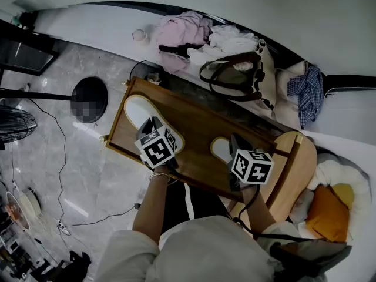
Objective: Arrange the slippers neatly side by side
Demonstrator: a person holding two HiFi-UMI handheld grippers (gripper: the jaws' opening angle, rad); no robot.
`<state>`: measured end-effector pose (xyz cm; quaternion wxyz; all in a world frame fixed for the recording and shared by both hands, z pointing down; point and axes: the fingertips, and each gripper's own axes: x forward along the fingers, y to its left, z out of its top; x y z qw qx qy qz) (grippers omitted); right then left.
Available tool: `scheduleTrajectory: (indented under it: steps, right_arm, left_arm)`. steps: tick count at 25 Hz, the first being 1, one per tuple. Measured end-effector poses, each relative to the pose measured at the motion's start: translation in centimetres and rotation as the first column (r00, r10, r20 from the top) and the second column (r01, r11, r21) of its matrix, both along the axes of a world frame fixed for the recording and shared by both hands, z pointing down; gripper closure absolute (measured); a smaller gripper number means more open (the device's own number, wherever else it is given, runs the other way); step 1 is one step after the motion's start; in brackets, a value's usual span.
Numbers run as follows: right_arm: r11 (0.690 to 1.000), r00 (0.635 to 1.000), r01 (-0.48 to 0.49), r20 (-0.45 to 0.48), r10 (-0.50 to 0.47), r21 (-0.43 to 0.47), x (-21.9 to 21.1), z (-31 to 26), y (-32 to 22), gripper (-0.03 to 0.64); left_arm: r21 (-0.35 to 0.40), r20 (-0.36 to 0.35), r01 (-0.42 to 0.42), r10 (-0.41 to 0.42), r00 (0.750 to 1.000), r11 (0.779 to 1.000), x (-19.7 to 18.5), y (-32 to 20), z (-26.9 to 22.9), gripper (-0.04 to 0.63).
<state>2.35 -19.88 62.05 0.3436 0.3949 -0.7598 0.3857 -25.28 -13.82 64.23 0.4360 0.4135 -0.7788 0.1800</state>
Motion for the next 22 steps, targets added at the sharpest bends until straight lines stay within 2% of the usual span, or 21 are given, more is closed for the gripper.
scheduleTrajectory:
  steps: [13, 22]
  right_arm:
    - [0.999, 0.999, -0.025, 0.022, 0.024, 0.032, -0.6, -1.7, 1.1, 0.583]
    - [0.994, 0.997, -0.065, 0.048, 0.061, 0.091, -0.7, -4.2, 1.4, 0.583]
  left_arm:
    - [0.025, 0.029, -0.094, 0.093, 0.995, 0.995, 0.1, 0.3, -2.3, 0.560]
    - [0.061, 0.073, -0.208, 0.204, 0.976, 0.976, 0.5, -0.4, -5.2, 0.560]
